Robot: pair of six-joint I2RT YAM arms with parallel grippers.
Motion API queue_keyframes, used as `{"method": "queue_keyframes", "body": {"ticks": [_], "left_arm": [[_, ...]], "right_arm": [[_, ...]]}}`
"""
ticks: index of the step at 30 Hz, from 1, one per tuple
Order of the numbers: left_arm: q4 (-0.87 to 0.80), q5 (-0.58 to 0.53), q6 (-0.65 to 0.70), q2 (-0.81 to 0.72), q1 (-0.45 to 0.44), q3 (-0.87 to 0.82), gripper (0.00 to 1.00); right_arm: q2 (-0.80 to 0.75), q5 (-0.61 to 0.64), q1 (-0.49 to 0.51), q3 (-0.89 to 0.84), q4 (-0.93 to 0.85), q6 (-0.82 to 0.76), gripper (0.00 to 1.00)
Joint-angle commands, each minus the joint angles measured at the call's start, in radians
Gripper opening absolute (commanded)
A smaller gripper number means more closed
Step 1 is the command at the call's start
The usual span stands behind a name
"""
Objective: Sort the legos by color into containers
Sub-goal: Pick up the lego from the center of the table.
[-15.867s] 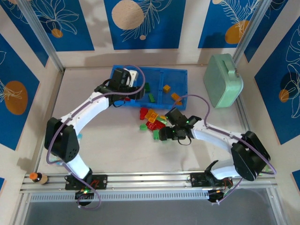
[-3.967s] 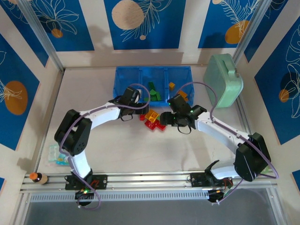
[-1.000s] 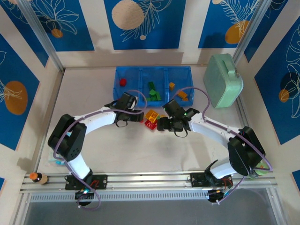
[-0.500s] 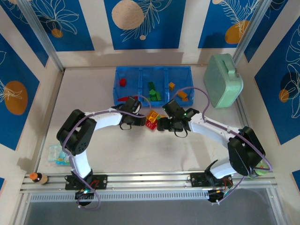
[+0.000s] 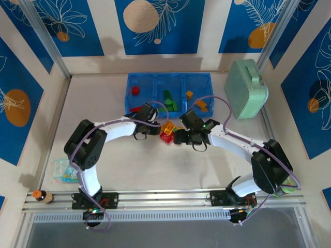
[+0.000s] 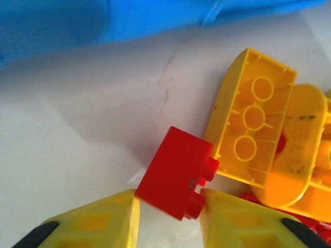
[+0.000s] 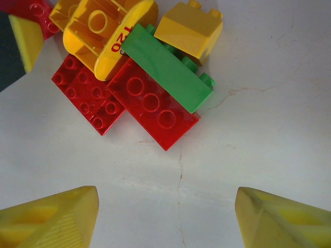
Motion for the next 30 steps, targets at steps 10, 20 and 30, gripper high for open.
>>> {"method": "queue_keyframes", "body": {"ticks": [10, 20, 30], "left_arm": [[-0.066, -0.039, 0.062, 0.064, -0.006, 0.100, 0.47], [-0.094, -0.056, 0.082, 0.120, -0.006, 0.157, 0.51], [-0.102, -0.068, 0.086, 0.141, -0.004, 0.192, 0.45]], "right_arm": [[-0.061, -0.004, -0.028, -0.042, 0.003, 0.014, 0.71], [-0.059, -0.010, -0.034, -0.053, 0.011, 0.016, 0.71], [-0.059, -0.012, -0.038, -0.050, 0.011, 0.014, 0.71]]}}
